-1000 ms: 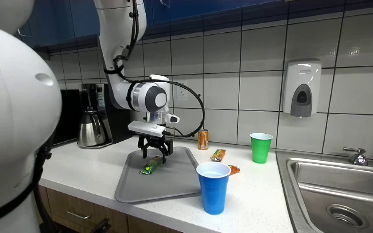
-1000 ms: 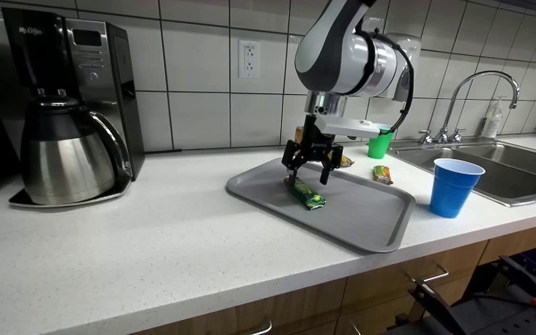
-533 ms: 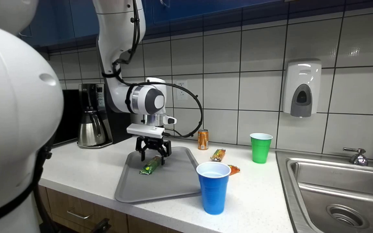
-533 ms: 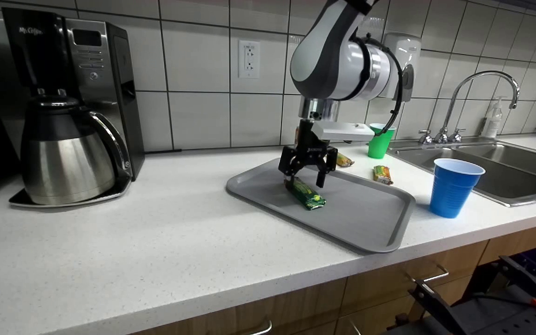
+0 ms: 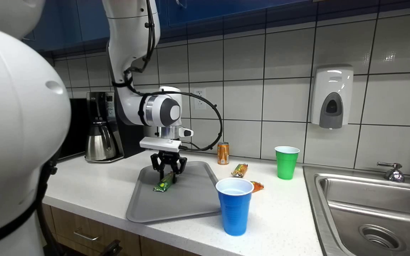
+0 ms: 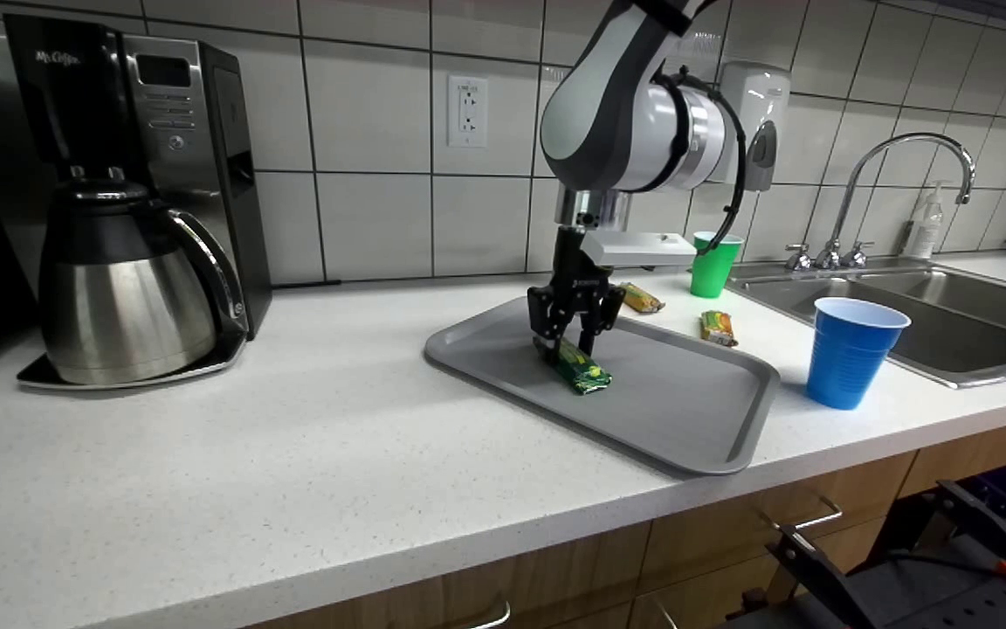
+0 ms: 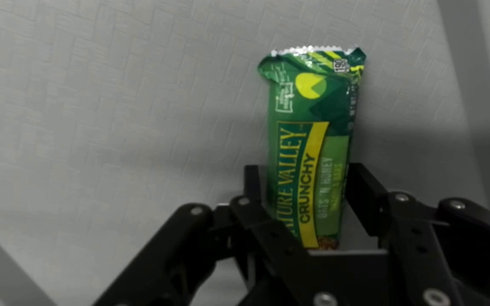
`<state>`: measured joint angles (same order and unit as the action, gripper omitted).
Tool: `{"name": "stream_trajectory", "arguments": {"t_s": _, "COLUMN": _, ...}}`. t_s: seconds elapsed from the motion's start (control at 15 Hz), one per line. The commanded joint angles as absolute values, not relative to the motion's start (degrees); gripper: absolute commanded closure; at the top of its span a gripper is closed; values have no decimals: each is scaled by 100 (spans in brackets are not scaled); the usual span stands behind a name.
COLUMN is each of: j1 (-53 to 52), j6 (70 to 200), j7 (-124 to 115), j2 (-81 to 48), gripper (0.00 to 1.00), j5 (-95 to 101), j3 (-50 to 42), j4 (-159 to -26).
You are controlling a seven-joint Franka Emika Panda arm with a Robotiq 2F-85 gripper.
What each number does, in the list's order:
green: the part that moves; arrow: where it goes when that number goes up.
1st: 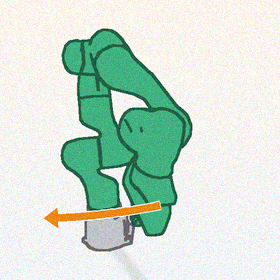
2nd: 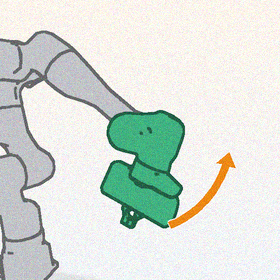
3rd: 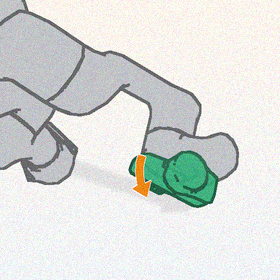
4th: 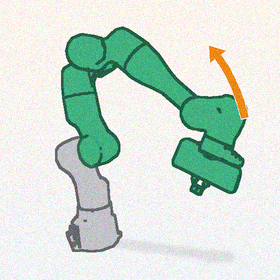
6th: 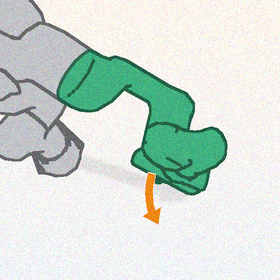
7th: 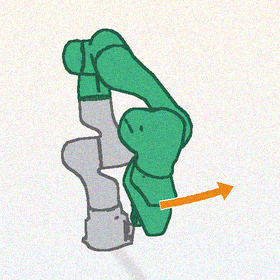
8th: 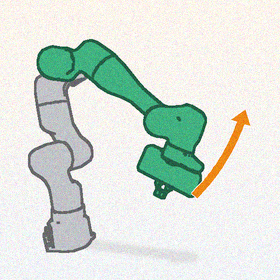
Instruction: Remove the packets from the grey tray.
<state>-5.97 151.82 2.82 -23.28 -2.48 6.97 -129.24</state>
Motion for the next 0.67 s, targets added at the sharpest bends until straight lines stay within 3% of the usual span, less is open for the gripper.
{"name": "stream_trajectory", "arguments": {"t_s": 0.0, "j1": -670, "j6": 15058, "j7": 152, "j2": -2340, "gripper": 75, "j5": -113, "j3": 637, "j4": -12822}}
{"name": "stream_trajectory", "arguments": {"t_s": 0.13, "j1": -668, "j6": 15055, "j7": 153, "j2": -2324, "gripper": 85, "j5": -114, "j3": 639, "j4": -12835}}
{"name": "stream_trajectory", "arguments": {"t_s": 0.6, "j1": -639, "j6": 15064, "j7": 208, "j2": -2143, "gripper": 85, "j5": -154, "j3": 683, "j4": -12941}}
